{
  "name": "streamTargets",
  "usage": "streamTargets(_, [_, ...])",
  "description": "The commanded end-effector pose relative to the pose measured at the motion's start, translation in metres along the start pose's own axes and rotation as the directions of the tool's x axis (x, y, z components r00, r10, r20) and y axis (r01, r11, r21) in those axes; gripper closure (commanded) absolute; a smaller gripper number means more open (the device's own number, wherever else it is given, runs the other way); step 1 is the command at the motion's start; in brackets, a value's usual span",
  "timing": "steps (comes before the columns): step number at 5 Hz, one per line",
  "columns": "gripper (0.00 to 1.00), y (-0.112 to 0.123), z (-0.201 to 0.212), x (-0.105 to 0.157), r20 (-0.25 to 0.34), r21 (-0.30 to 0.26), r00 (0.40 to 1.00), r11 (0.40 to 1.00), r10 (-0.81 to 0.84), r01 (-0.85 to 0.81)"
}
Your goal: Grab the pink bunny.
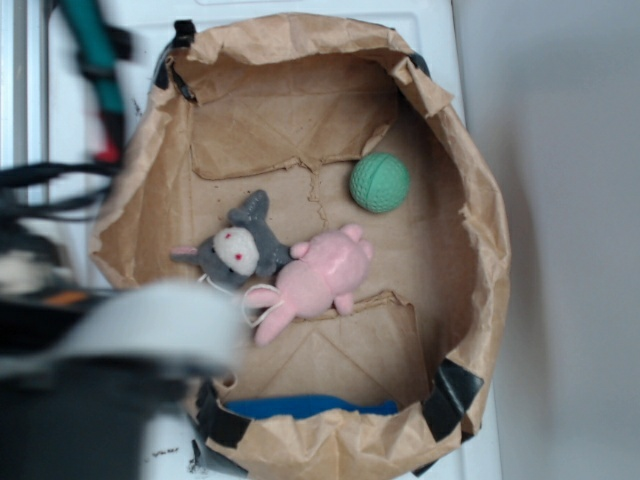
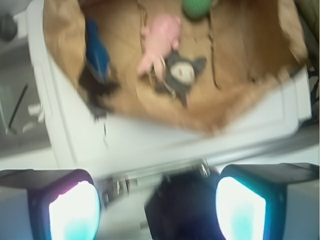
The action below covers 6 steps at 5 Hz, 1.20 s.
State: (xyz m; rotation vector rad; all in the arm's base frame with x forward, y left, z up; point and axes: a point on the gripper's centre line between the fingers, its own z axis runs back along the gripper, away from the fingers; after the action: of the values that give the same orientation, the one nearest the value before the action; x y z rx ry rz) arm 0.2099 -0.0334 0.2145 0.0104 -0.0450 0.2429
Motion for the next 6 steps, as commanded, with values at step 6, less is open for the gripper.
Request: streamTargets(6, [0.00,0.018,-0.073,0.104,0.075,0.007,0.995,0.998,-0.059,0.059])
